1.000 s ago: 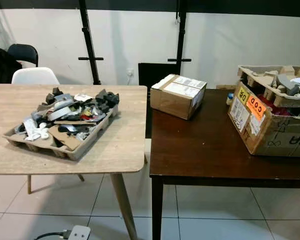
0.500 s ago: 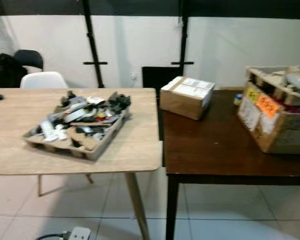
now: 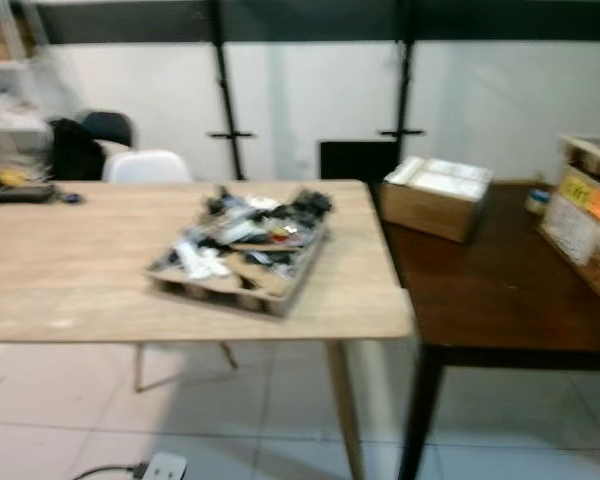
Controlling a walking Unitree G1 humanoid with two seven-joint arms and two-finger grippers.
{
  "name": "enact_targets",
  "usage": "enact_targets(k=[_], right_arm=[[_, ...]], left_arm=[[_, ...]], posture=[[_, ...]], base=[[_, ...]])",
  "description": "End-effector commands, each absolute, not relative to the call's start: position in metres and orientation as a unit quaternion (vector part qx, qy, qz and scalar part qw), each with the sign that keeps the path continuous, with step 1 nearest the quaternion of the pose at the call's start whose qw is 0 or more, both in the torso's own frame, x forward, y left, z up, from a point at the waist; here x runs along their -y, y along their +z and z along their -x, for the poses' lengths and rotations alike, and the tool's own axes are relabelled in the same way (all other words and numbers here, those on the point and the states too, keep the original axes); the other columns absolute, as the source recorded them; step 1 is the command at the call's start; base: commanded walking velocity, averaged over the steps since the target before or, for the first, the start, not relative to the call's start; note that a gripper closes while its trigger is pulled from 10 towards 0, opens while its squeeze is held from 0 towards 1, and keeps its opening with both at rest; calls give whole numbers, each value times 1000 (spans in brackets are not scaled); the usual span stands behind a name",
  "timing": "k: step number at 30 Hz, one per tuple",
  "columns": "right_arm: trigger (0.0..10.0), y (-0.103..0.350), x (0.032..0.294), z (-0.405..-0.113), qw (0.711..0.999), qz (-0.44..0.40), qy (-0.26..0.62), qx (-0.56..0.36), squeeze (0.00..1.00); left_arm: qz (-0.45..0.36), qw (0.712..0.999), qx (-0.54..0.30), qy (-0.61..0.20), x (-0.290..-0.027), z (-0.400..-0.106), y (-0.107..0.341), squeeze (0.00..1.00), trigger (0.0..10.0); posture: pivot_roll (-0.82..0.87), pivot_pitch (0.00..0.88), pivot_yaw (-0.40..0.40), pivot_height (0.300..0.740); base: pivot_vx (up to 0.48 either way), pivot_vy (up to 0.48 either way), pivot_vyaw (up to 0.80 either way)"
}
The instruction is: Picking trash to rubbish bin
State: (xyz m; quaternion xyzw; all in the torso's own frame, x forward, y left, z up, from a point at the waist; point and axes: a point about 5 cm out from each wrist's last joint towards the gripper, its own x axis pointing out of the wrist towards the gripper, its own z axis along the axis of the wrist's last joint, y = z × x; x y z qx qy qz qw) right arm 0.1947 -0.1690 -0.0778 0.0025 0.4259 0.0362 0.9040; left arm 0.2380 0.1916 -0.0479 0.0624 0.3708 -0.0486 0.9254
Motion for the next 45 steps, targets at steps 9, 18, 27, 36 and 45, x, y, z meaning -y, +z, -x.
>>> enact_targets(k=[9, 18, 27, 36, 45], right_arm=[[10000, -82, 173, -187, 899, -2, 28, -438, 0], [10000, -82, 172, -187, 898, -3, 28, -438, 0], [10000, -81, 170, -189, 899, -5, 29, -436, 0], [10000, -82, 173, -187, 899, -2, 27, -438, 0], [10000, -81, 174, -188, 899, -1, 26, -437, 0]], left_arm=[[-59, 921, -382, -49, -191, -234, -51, 0, 10000], [-65, 921, -381, -51, -191, -235, -51, 0, 10000], [-77, 917, -386, -61, -192, -233, -52, 0, 10000], [-81, 918, -384, -50, -191, -233, -52, 0, 10000], [-68, 924, -373, -46, -188, -236, -50, 0, 10000]], posture=[[-57, 116, 22, 740], [-50, 115, 24, 740], [-50, 117, 25, 740], [-57, 120, 24, 740], [-63, 123, 19, 740]], base=[[0, -373, 0], [0, 0, 0], [0, -143, 0], [0, -107, 0], [0, 0, 0]])
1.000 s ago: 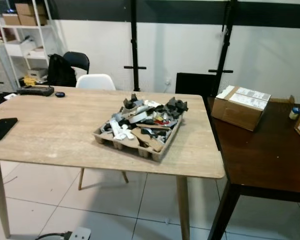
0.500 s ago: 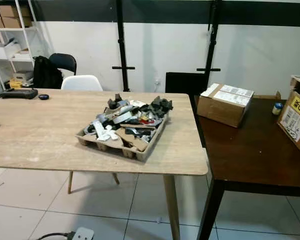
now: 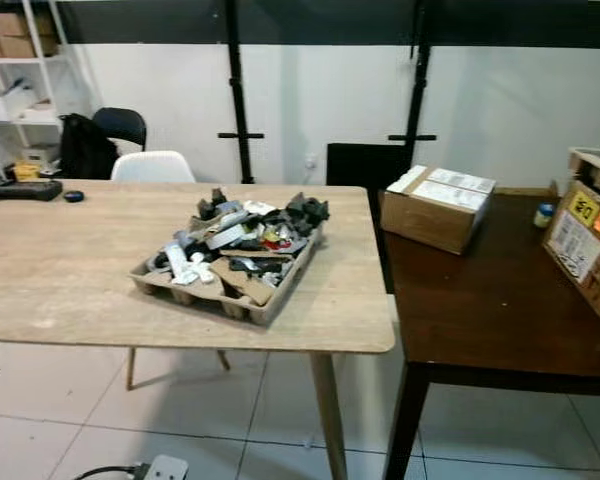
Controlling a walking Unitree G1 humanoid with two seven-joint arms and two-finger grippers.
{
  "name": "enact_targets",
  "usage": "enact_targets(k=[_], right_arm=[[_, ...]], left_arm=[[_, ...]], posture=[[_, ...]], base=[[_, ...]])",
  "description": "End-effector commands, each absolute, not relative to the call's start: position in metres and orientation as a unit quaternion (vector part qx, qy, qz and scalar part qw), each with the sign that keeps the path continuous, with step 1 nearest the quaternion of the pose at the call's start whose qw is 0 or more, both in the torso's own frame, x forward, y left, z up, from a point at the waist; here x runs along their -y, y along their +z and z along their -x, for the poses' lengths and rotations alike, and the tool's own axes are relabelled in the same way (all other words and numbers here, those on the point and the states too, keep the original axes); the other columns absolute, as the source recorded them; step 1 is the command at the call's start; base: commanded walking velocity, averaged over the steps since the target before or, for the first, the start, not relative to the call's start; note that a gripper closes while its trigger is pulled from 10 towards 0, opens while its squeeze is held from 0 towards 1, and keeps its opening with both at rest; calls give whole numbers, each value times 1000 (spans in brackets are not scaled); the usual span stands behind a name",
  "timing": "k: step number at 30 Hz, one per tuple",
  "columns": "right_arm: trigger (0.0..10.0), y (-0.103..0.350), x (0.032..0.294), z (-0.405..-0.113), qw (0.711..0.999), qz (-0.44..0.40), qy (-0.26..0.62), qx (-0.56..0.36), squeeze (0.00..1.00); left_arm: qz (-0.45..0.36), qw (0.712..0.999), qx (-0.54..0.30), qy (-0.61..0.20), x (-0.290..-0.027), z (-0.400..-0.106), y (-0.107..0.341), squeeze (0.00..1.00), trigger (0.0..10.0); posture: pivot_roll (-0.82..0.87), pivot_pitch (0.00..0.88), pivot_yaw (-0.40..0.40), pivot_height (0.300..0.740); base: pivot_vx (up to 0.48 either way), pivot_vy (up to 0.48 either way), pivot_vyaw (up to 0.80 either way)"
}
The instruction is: Picking trash to rubbish bin
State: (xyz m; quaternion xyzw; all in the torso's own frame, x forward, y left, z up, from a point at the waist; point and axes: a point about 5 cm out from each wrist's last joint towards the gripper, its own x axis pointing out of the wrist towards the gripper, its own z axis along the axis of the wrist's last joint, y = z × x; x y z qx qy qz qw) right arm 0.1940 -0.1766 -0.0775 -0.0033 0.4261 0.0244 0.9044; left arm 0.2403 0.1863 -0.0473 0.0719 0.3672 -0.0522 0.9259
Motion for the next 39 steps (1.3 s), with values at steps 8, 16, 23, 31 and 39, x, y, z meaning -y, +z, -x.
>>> enact_targets(k=[8, 16, 23, 31, 39], right_arm=[[10000, -81, 173, -189, 899, -2, 27, -436, 0], [10000, -81, 173, -188, 899, -2, 25, -437, 0], [10000, -82, 173, -187, 899, -4, 24, -438, 0], [10000, -82, 172, -187, 898, -5, 24, -438, 0], [10000, -83, 172, -186, 897, -6, 22, -441, 0]], left_arm=[[-55, 925, -374, -50, -187, -236, -50, 0, 10000], [-53, 925, -373, -54, -187, -236, -50, 0, 10000], [-53, 924, -373, -56, -187, -237, -50, 0, 10000], [-53, 925, -372, -56, -187, -237, -49, 0, 10000], [-63, 923, -374, -65, -186, -236, -50, 0, 10000]], posture=[[-62, 125, 20, 740], [-62, 126, 24, 740], [-62, 125, 25, 740], [-60, 125, 24, 740], [-60, 124, 27, 740]], base=[[39, 0, 0], [315, 0, 0], [305, 0, 0], [214, 0, 0], [0, 0, 0]])
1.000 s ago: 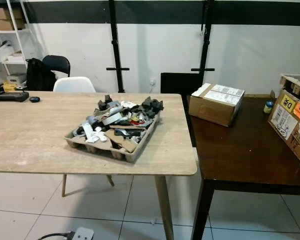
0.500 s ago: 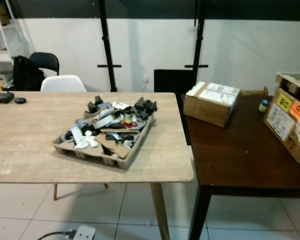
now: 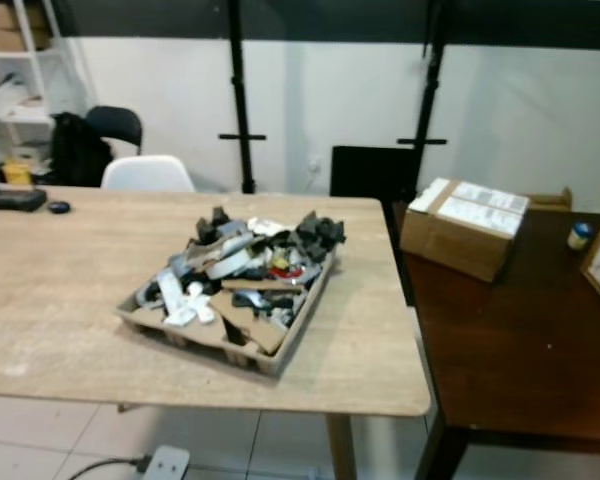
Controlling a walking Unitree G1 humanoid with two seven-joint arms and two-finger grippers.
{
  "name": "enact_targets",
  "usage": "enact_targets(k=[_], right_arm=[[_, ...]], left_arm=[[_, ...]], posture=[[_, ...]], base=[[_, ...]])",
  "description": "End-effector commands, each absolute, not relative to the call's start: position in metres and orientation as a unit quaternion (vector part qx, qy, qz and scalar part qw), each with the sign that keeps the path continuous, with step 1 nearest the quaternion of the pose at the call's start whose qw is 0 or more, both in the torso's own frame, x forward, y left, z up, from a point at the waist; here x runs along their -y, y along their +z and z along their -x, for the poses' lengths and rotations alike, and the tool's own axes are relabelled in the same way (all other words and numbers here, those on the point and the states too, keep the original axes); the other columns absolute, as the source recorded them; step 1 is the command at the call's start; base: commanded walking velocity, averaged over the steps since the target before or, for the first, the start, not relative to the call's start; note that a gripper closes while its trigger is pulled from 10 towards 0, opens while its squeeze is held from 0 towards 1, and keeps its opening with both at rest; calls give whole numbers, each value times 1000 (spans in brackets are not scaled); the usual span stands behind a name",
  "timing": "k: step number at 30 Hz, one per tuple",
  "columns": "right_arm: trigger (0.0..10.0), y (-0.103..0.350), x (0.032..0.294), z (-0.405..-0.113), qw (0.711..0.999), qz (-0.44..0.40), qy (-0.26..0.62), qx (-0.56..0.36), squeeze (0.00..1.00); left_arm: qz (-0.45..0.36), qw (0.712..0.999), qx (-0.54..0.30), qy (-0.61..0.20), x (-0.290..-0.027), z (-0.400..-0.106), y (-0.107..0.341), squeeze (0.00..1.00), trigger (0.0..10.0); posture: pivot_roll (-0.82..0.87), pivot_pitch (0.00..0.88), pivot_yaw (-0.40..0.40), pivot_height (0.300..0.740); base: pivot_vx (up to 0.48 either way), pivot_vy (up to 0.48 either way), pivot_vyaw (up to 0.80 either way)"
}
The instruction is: Picking trash to rubbish bin
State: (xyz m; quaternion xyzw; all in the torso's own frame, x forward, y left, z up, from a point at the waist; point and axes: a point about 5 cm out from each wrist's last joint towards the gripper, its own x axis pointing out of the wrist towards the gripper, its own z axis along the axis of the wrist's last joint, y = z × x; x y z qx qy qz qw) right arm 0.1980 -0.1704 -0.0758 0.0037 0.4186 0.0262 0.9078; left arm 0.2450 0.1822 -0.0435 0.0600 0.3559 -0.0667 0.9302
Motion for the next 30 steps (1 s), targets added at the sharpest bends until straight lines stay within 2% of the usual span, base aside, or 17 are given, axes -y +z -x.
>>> enact_targets(k=[1, 7, 14, 23, 26, 28, 30], right_arm=[[10000, -83, 172, -185, 897, -6, 22, -441, 0], [10000, -84, 172, -183, 896, -7, 21, -443, 0], [10000, -84, 173, -183, 897, -6, 20, -442, 0], [10000, -79, 180, -190, 903, 1, 19, -430, 0], [10000, -75, 182, -194, 907, 38, 68, -414, 0], [10000, -70, 184, -197, 909, 50, 124, -395, 0], [10000, -68, 184, -198, 909, 54, 139, -390, 0]], left_arm=[[-63, 923, -374, -66, -186, -236, -50, 0, 10000], [-77, 921, -373, -76, -184, -238, -49, 0, 10000], [-80, 923, -370, -66, -185, -239, -48, 0, 10000], [-76, 927, -357, -87, -194, -240, -44, 0, 10000], [-94, 927, -331, -149, -203, -239, -37, 0, 10000], [-128, 914, -303, -236, -204, -235, -31, 0, 10000], [-129, 911, -295, -258, -203, -233, -29, 0, 10000]], posture=[[-59, 126, 28, 740], [-60, 126, 28, 740], [-62, 123, 28, 740], [-57, 115, 9, 740], [-63, 115, 8, 740], [-62, 117, 8, 740], [-63, 118, 9, 740]], base=[[0, 0, 0], [0, 0, 0], [0, -463, 0], [0, 0, 0], [0, 0, 0], [0, 0, 0], [0, 0, 0]])
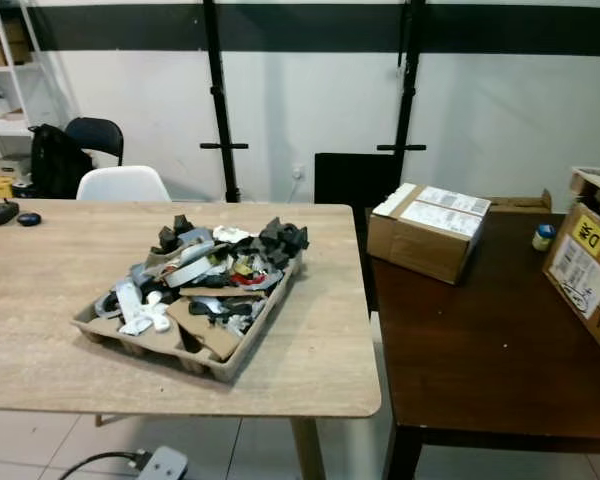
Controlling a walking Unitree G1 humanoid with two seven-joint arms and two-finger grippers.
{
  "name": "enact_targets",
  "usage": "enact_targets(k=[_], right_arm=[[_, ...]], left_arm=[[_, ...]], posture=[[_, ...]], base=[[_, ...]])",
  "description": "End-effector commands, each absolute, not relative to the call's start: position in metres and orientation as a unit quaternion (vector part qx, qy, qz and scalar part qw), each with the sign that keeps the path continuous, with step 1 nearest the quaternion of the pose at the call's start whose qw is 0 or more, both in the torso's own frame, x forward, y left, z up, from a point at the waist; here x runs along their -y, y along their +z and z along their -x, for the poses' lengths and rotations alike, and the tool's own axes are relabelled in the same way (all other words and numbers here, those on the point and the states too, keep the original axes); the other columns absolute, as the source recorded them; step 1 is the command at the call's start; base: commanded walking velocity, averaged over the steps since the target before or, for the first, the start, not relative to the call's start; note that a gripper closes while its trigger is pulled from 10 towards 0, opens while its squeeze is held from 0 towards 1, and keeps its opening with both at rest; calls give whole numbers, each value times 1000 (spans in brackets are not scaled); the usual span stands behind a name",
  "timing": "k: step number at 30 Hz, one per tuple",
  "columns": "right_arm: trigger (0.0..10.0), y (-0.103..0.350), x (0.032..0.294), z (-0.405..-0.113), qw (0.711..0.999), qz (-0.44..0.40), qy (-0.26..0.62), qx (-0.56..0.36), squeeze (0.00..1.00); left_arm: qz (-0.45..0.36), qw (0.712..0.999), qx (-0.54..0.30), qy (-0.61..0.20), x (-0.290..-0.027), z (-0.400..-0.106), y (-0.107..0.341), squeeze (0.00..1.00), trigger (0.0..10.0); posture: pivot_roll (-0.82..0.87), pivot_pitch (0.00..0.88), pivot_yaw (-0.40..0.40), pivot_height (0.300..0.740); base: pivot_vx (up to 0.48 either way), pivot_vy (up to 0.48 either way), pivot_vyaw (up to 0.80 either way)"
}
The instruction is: Picking trash to rubbish bin
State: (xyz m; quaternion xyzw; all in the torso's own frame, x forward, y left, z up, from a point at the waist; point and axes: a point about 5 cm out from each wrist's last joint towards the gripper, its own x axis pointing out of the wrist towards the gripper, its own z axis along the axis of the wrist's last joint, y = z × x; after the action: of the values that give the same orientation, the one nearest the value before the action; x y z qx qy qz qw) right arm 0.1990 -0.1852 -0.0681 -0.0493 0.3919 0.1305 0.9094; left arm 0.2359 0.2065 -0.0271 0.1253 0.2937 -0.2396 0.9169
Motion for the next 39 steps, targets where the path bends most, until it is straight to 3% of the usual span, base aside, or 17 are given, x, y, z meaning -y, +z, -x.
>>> enact_targets(k=[1, 2, 4, 5, 9, 12, 18, 21, 22, 23, 25, 29, 30, 31, 32, 37, 39], right_arm=[[10000, -66, 183, -199, 907, 57, 171, -380, 0], [10000, -60, 180, -201, 902, 61, 227, -362, 0], [10000, -56, 178, -202, 897, 60, 262, -350, 0], [10000, -38, 169, -211, 890, 6, 329, -315, 0], [10000, -10, 158, -222, 880, -59, 389, -266, 0], [10000, 60, 137, -238, 831, -159, 506, -167, 0], [10000, 141, 131, -256, 794, -215, 568, -6, 0], [10000, 160, 136, -275, 826, -198, 527, 46, 0], [10000, 171, 141, -292, 859, -176, 475, 72, 0], [10000, 171, 141, -292, 859, -176, 475, 72, 0], [10000, 175, 145, -308, 893, -144, 419, 74, 0], [10000, 179, 148, -314, 910, -118, 392, 69, 0], [10000, 180, 148, -316, 915, -109, 382, 66, 0], [10000, 180, 148, -316, 915, -109, 382, 66, 0], [10000, 182, 149, -318, 920, -105, 372, 64, 0], [10000, 179, 151, -326, 941, -98, 320, 49, 0], [10000, 176, 152, -329, 947, -90, 307, 43, 0]], left_arm=[[-142, 899, -287, -300, -204, -230, -26, 0, 10000], [-160, 873, -279, -368, -205, -222, -21, 0, 10000], [-163, 857, -276, -404, -207, -218, -18, 0, 10000], [-134, 847, -254, -448, -208, -218, -1, 0, 10000], [-107, 841, -228, -479, -206, -222, 19, 0, 10000], [-59, 832, -163, -526, -190, -238, 65, 0, 10000], [-41, 847, -29, -529, -172, -268, 137, 0, 10000], [-50, 870, 47, -488, -171, -288, 174, 0, 10000], [-68, 892, 103, -434, -172, -308, 204, 0, 10000], [-68, 892, 103, -434, -172, -308, 204, 0, 10000], [-117, 910, 119, -381, -176, -326, 225, 0, 10000], [-139, 923, 113, -340, -178, -338, 239, 0, 10000], [-174, 923, 105, -328, -178, -342, 241, 702, 10000], [-174, 923, 105, -328, -178, -342, 241, 702, 10000], [-182, 930, 87, -308, -180, -346, 242, 1000, 10000], [-157, 970, 49, -178, -200, -365, 243, 1000, 10000], [-154, 971, 44, -179, -199, -366, 239, 1000, 10000]], posture=[[-65, 121, 9, 740], [-65, 121, 9, 740], [-65, 121, 9, 740], [-71, 127, 13, 740], [-72, 127, 11, 740], [-73, 125, 8, 740], [-72, 117, 0, 740], [-71, 116, -2, 740], [-70, 114, -1, 740], [-70, 114, -1, 740], [-72, 110, 2, 740], [-71, 109, 3, 740], [-75, 105, 8, 740], [-75, 105, 8, 740], [-76, 103, 12, 740], [-77, 102, 16, 740], [-75, 102, 14, 740]], base=[[0, 0, 0], [0, 0, 0], [0, 0, 0], [0, 0, 0], [0, 0, 0], [0, 0, 0], [0, 0, 0], [0, 0, 0], [0, 0, 0], [0, 0, 0], [0, 0, 0], [0, 0, 0], [0, 0, 0], [0, 0, 0], [0, 0, 0], [0, 0, 0], [0, 0, 0]])
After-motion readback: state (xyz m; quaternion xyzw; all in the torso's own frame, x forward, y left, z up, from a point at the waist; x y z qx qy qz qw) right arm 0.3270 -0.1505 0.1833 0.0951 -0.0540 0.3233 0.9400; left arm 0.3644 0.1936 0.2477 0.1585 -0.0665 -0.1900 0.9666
